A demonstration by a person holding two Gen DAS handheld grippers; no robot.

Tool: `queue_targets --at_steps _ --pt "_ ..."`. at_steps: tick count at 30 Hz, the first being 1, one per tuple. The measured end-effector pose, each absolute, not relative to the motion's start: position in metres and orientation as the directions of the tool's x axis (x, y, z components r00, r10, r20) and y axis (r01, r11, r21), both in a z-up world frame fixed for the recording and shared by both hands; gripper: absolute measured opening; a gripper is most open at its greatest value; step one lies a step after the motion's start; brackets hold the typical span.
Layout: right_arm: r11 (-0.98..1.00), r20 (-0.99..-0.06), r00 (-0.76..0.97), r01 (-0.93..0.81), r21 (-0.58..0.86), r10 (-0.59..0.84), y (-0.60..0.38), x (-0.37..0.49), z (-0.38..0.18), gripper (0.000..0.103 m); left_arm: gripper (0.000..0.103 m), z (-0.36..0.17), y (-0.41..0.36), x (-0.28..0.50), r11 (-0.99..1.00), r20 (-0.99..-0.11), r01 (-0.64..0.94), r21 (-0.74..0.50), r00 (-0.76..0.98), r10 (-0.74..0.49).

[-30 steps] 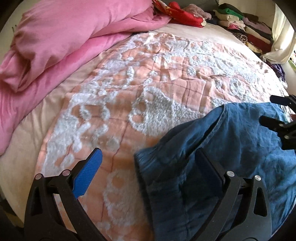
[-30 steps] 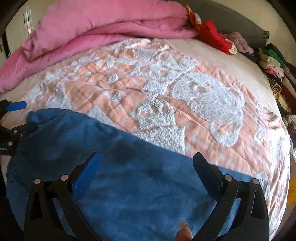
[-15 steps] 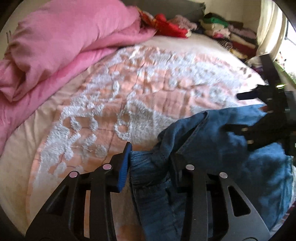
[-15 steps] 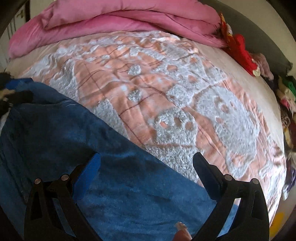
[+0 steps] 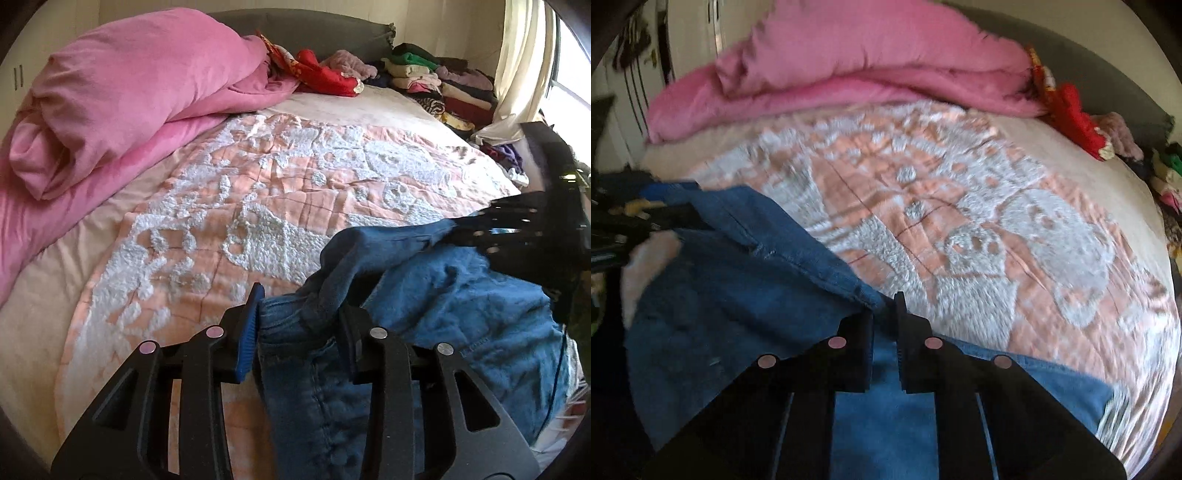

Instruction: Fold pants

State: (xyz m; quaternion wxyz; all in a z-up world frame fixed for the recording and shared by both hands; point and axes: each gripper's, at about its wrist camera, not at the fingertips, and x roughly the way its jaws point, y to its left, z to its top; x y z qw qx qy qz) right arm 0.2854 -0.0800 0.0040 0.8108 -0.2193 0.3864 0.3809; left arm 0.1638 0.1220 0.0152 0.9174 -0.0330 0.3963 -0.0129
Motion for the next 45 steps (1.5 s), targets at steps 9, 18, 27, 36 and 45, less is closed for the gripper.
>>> queue_targets --at_steps 9,18,27,36,45 --pt "0.653 -0.699 0.456 -0.757 0.021 0.55 -0.131 0.2 0.045 0.007 0.028 0.029 0.105 0.121 0.996 -0.691 0.057 -0.069 0.717 -0.089" --pt "0.666 -0.689 0.432 -0.739 0.099 0.582 -0.154 0.109 0.034 0.007 0.028 0.021 0.1 0.072 0.988 -0.702 0.133 -0.073 0.697 -0.145" --pt "0.651 -0.752 0.336 -0.742 0.159 0.567 -0.141 0.048 -0.005 0.008 0.03 0.002 0.1 0.039 0.989 -0.732 0.131 -0.07 0.667 -0.14" --pt "0.65 -0.805 0.297 -0.748 0.138 0.513 -0.125 0.033 -0.031 0.01 0.04 -0.012 0.103 0.03 0.995 -0.769 0.093 -0.046 0.632 -0.095" --pt "0.659 -0.814 0.291 -0.739 0.143 0.503 -0.121 0.039 -0.031 0.011 0.064 -0.009 0.117 0.021 0.995 -0.77 0.073 -0.075 0.629 -0.104"
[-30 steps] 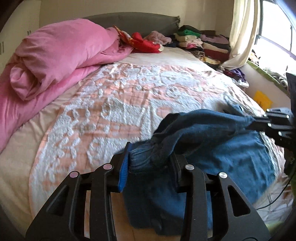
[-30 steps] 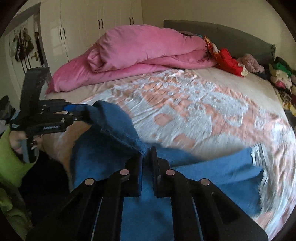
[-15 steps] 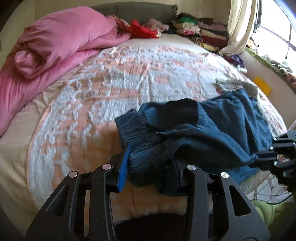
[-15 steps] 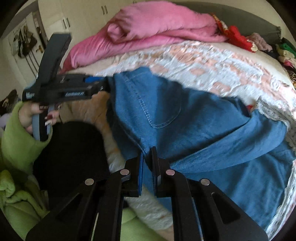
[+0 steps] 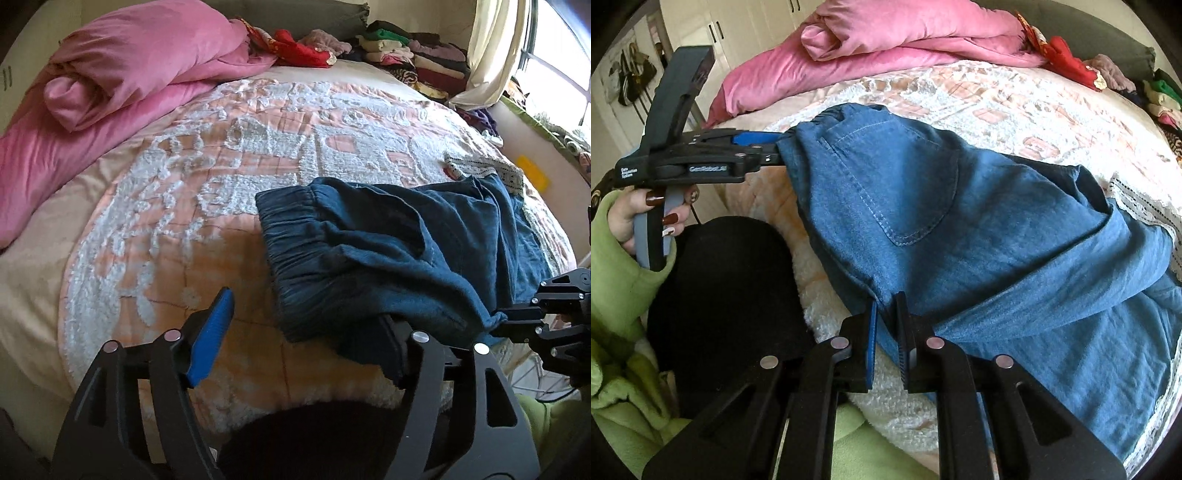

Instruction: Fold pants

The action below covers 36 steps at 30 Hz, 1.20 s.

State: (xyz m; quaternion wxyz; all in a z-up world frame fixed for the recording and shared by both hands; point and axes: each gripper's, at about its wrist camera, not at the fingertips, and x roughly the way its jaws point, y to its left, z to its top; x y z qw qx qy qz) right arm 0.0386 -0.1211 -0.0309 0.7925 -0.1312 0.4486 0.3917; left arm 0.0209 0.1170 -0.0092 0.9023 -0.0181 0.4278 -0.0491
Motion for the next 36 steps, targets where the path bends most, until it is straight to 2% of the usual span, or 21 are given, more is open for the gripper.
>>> queue_targets --at_steps 1,6,14,18,20,22,26,30,32,34,36 --pt "0.658 -0.812 0.291 -0.739 0.144 0.505 -0.121 0.038 -0.03 0.013 0.068 -0.008 0.119 0.018 0.994 -0.768 0.07 -0.08 0.632 -0.106" --pt "0.657 -0.811 0.291 -0.74 0.145 0.507 -0.122 0.035 -0.033 0.019 0.075 -0.003 0.126 0.008 0.994 -0.761 0.06 -0.089 0.64 -0.106" --pt "0.659 -0.807 0.296 -0.738 0.146 0.511 -0.121 0.035 -0.031 0.025 0.076 -0.001 0.131 0.003 0.995 -0.761 0.04 -0.091 0.642 -0.096" --pt "0.672 -0.806 0.304 -0.725 0.151 0.509 -0.124 0.037 -0.027 0.033 0.085 0.002 0.14 0.001 0.996 -0.76 -0.002 -0.092 0.646 -0.069" --pt "0.67 -0.793 0.307 -0.725 0.163 0.526 -0.127 0.037 -0.021 0.042 0.085 0.004 0.148 0.001 0.995 -0.759 -0.023 -0.101 0.648 -0.062" --pt "0.669 -0.781 0.321 -0.726 0.161 0.536 -0.128 0.036 -0.015 0.046 0.085 0.007 0.157 -0.001 0.993 -0.753 -0.045 -0.112 0.656 -0.055" --pt "0.678 -0.755 0.35 -0.717 0.165 0.554 -0.133 0.038 -0.002 0.051 0.085 0.017 0.165 -0.007 0.988 -0.731 -0.062 -0.141 0.68 -0.062" --pt "0.693 -0.746 0.374 -0.703 0.159 0.55 -0.134 0.046 0.004 0.051 0.085 0.025 0.16 -0.009 0.987 -0.71 -0.04 -0.155 0.699 -0.083" --pt "0.698 -0.739 0.385 -0.699 0.159 0.553 -0.135 0.049 0.007 0.052 0.084 0.028 0.155 -0.008 0.985 -0.701 -0.031 -0.171 0.706 -0.1" --pt "0.698 -0.735 0.388 -0.698 0.159 0.556 -0.134 0.051 0.009 0.053 0.068 0.03 0.151 -0.007 0.979 -0.688 -0.026 -0.204 0.715 -0.125" --pt "0.698 -0.737 0.389 -0.7 0.153 0.552 -0.133 0.055 0.01 0.053 0.059 0.031 0.146 -0.003 0.972 -0.684 -0.02 -0.236 0.714 -0.151"
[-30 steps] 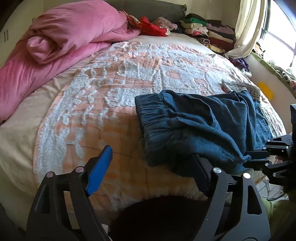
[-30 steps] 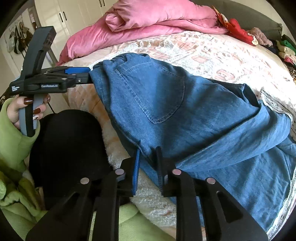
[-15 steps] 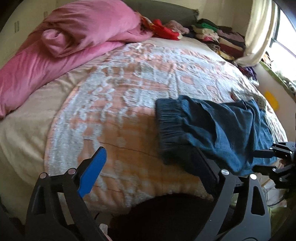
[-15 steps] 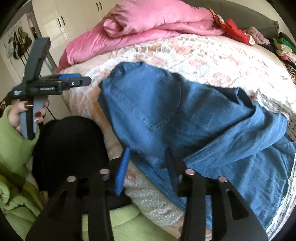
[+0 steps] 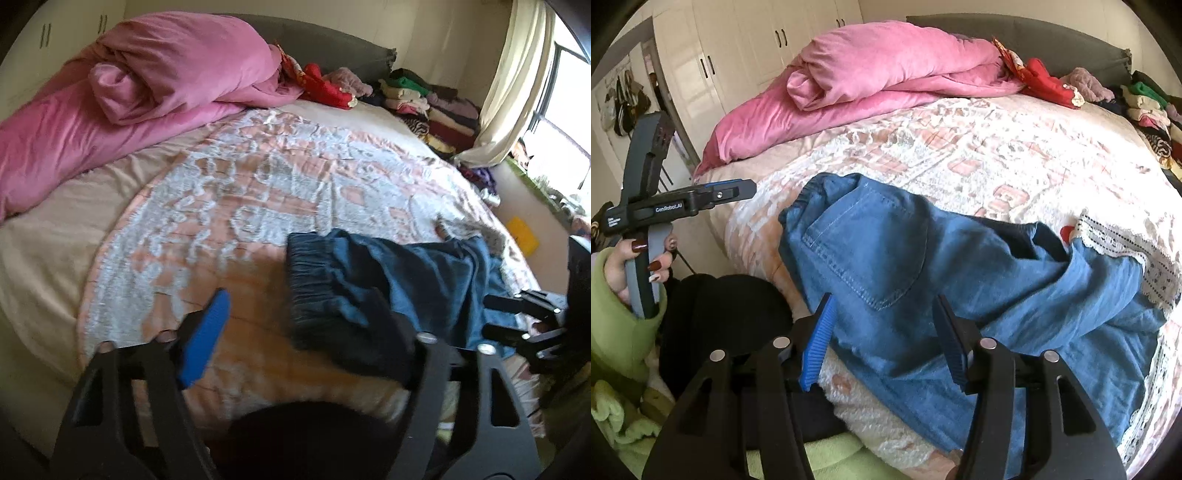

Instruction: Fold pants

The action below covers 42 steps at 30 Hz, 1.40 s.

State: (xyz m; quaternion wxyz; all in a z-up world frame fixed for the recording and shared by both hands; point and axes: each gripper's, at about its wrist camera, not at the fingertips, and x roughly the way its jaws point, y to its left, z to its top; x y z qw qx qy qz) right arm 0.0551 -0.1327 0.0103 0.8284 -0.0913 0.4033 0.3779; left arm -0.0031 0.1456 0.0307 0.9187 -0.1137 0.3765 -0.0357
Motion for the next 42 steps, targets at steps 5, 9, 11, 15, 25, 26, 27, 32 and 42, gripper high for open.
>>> queue_targets --at_steps 5,9,11,15,25,26,27,32,42 --pt "0.688 -0.74 0.383 -0.711 0.146 0.553 -0.126 0.066 0.012 0.053 0.055 0.032 0.118 0.007 0.973 -0.69 0.045 -0.225 0.698 -0.192" --pt "0.709 -0.772 0.338 -0.676 0.199 0.539 -0.125 0.084 -0.007 0.053 0.055 0.023 0.086 0.027 0.977 -0.724 0.12 -0.177 0.656 -0.212" --pt "0.727 -0.807 0.279 -0.642 0.246 0.52 -0.128 0.093 -0.023 0.053 0.055 0.008 0.079 0.04 0.982 -0.764 0.119 -0.15 0.616 -0.191" --pt "0.755 -0.847 0.258 -0.615 0.226 0.464 -0.141 0.093 -0.04 0.054 0.055 -0.022 0.079 0.051 0.994 -0.816 0.061 -0.09 0.567 -0.109" --pt "0.782 -0.756 0.41 -0.587 0.21 0.51 -0.176 0.084 0.003 0.068 0.07 0.011 0.081 0.036 0.992 -0.758 0.051 -0.119 0.641 -0.124" --pt "0.787 -0.751 0.422 -0.582 0.204 0.508 -0.177 0.085 0.007 0.068 0.072 0.015 0.08 0.034 0.992 -0.751 0.05 -0.118 0.649 -0.122" --pt "0.791 -0.747 0.433 -0.578 0.2 0.505 -0.18 0.085 0.009 0.068 0.073 0.018 0.079 0.034 0.992 -0.747 0.052 -0.116 0.653 -0.121" --pt "0.821 -0.721 0.487 -0.534 0.2 0.492 -0.199 0.092 0.022 0.086 0.078 0.031 0.071 0.033 0.992 -0.726 0.068 -0.108 0.676 -0.125" --pt "0.873 -0.693 0.563 -0.441 0.208 0.45 -0.239 0.106 0.036 0.088 0.081 0.039 0.057 0.038 0.988 -0.715 0.101 -0.118 0.682 -0.155"
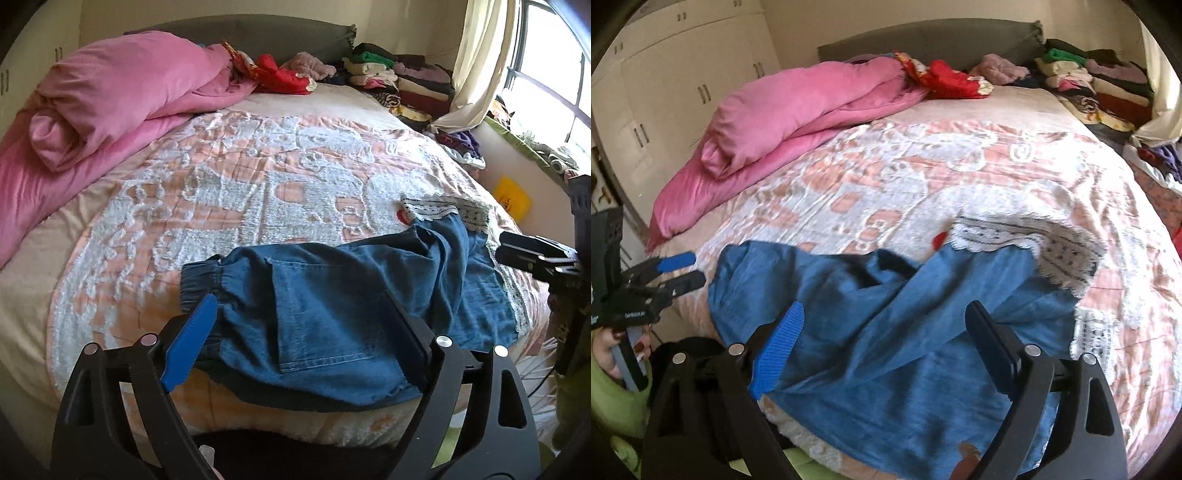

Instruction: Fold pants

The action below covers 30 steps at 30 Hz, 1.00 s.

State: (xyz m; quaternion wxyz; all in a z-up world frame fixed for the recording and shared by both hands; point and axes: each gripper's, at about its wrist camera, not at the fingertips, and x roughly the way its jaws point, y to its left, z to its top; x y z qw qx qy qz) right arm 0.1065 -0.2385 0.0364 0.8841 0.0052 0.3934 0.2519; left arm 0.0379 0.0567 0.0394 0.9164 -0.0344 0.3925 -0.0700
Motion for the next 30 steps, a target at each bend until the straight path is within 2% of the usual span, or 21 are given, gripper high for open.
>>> queue_targets --at_steps 30 --pt "0.924 -0.711 0.605 -0.338 0.18 0.36 -0.287 0.184 0.042 0.088 0.083 0.02 -0.04 0.084 0.922 -0.758 0.36 -0.141 0.56 -0.335"
